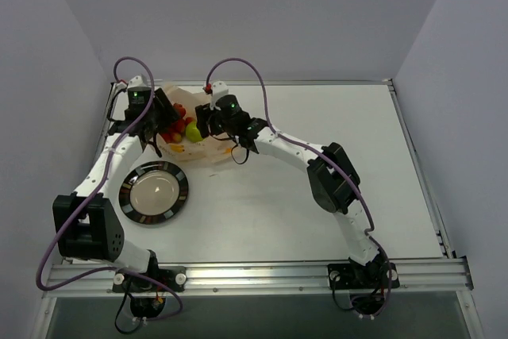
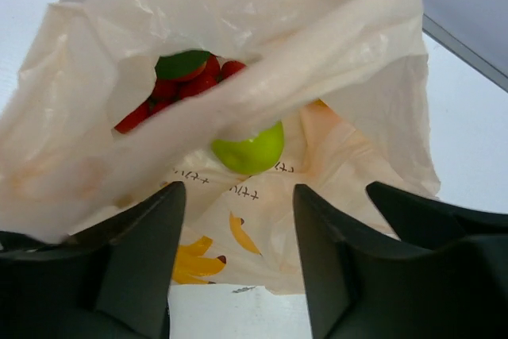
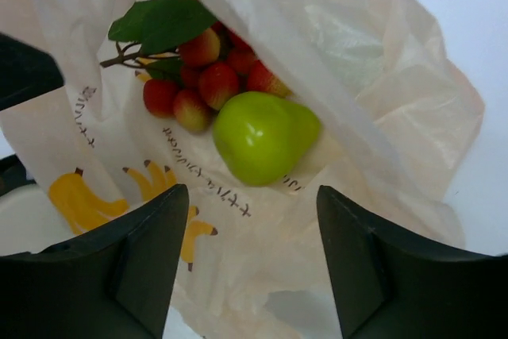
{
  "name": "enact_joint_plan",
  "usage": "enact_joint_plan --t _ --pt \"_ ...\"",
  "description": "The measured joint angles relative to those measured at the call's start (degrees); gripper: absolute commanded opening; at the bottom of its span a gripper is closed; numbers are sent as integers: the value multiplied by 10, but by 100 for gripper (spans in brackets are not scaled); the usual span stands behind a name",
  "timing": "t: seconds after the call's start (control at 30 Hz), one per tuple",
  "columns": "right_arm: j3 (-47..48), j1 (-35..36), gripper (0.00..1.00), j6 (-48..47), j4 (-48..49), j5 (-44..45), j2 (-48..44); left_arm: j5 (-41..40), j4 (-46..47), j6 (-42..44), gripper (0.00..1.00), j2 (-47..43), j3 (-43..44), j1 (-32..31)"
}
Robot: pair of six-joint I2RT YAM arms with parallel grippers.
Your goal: Take the fake fruits out of the plastic bag
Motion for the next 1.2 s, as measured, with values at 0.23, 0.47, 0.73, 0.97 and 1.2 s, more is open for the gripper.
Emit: enact_joint_plan --t 0.23,0.47,0.73,0.97,1.2 --pt "-67 29 34 -2 6 15 -1 -10 -17 15 32 54 16 -36" --pt "-102 24 33 2 33 30 2 -92 -34 57 36 137 68 -46" --pt "-138 21 34 13 58 33 2 -139 -10 72 67 220 115 -22" --pt "-140 28 34 14 77 37 0 -139 7 70 62 274 152 -12" --pt "-143 34 34 23 99 37 -4 -140 44 65 46 265 126 -17"
